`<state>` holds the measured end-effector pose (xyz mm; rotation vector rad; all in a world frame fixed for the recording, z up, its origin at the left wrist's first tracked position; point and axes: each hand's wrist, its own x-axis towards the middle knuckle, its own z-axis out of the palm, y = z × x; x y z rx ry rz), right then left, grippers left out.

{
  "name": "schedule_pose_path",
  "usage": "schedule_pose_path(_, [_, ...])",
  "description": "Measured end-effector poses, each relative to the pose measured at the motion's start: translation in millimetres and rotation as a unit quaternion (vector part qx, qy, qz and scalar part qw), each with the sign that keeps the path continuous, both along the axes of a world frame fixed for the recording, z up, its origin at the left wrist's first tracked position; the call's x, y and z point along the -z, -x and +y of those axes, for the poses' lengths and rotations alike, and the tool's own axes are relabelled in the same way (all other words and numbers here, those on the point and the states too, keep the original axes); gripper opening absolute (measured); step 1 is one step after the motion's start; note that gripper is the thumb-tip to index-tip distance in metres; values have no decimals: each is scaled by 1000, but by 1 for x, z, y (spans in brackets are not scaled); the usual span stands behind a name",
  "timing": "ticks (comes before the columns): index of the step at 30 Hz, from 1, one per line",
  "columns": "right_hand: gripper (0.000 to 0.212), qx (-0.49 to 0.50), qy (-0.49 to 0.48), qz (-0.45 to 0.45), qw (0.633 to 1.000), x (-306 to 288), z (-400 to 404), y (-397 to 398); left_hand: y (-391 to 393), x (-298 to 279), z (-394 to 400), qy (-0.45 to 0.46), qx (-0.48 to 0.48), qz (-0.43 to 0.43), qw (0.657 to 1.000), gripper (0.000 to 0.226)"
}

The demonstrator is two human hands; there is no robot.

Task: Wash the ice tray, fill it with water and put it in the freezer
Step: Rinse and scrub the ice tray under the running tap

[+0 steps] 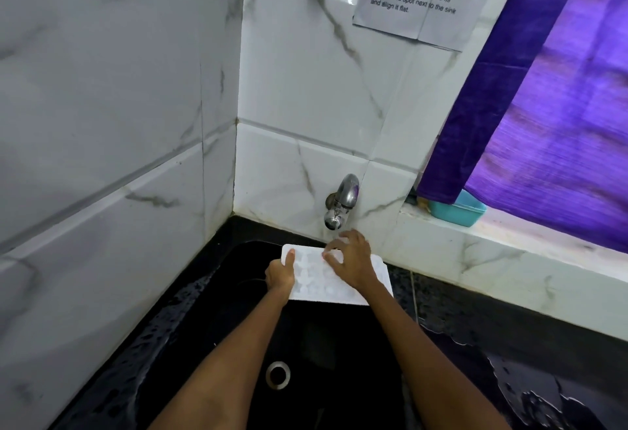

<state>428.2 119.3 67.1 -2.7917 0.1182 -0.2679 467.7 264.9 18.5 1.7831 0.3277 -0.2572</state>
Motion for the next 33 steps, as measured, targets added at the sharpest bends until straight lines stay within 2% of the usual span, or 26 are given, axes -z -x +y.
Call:
schedule_pose_path(1, [30, 17, -9, -8, 1000, 0, 0, 1, 0, 0, 1, -6, -6, 2, 1000, 58])
schedule_pose_path(4, [46, 21, 97, 83, 992, 12, 4, 6, 1, -5, 2, -15, -10, -6, 1000, 58])
schedule_pose_path(6, [54, 41, 116, 109, 986, 18, 13, 4, 1, -8, -1, -22, -4, -17, 1000, 58])
schedule_pose_path(10, [55, 53, 57, 83, 994, 13, 27, -2, -4, -14, 8, -7, -36, -30, 999, 56])
schedule_pose_path(14, [54, 59, 151, 56, 985, 8, 24, -6, -11, -17, 12, -34, -28, -50, 998, 58])
schedule_pose_path(18, [57, 61, 63, 72, 994, 8, 33, -6, -8, -16, 12, -37, -42, -39, 998, 59])
schedule_pose_path(19, [60, 58, 62, 76, 993, 7, 30, -5, -7, -13, 13, -45, -40, -39, 997, 59])
schedule_pose_path(21, [80, 62, 120, 82, 987, 2, 25, -5, -3, -10, 14, -63, -28, -43, 997, 58])
schedule_pose_path(22, [82, 64, 147, 85, 983, 1, 25, -5, -1, -9, 12, -65, -23, -46, 997, 58])
schedule_pose_path(24, [64, 53, 158, 98, 981, 0, 26, -7, 1, -11, 8, -58, -22, -46, 997, 59])
schedule_pose_path(28, [53, 29, 121, 107, 986, -3, 15, -7, -3, -18, 10, -66, -15, -54, 996, 58])
schedule_pose_path(31, [58, 49, 141, 103, 983, -3, 17, -9, -3, -20, 7, -57, 0, -56, 997, 59])
schedule_pose_path(33, [62, 56, 92, 118, 987, -1, 22, -9, -3, -21, 5, -48, -6, -51, 997, 59])
